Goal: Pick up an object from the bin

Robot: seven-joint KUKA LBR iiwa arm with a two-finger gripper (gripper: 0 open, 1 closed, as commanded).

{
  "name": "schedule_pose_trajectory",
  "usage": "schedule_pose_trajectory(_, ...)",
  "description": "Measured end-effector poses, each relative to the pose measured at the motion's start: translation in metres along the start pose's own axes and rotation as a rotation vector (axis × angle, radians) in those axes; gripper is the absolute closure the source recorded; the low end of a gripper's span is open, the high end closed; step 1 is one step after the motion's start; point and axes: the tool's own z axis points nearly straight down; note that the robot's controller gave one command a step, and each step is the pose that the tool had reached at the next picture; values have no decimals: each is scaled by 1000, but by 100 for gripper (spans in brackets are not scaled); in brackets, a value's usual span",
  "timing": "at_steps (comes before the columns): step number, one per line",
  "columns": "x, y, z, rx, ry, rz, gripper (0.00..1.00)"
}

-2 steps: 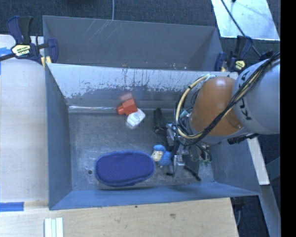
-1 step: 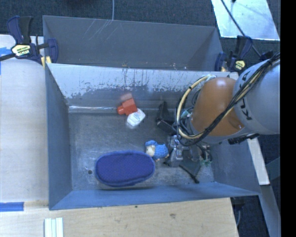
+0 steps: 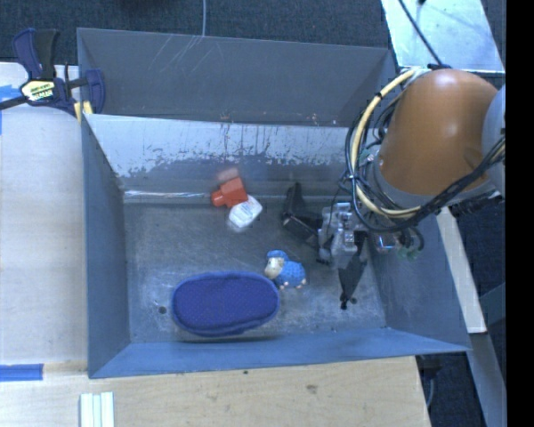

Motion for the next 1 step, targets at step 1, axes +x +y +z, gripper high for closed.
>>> schedule_pose_trajectory(1,-5,-23,44,1,12,146,100)
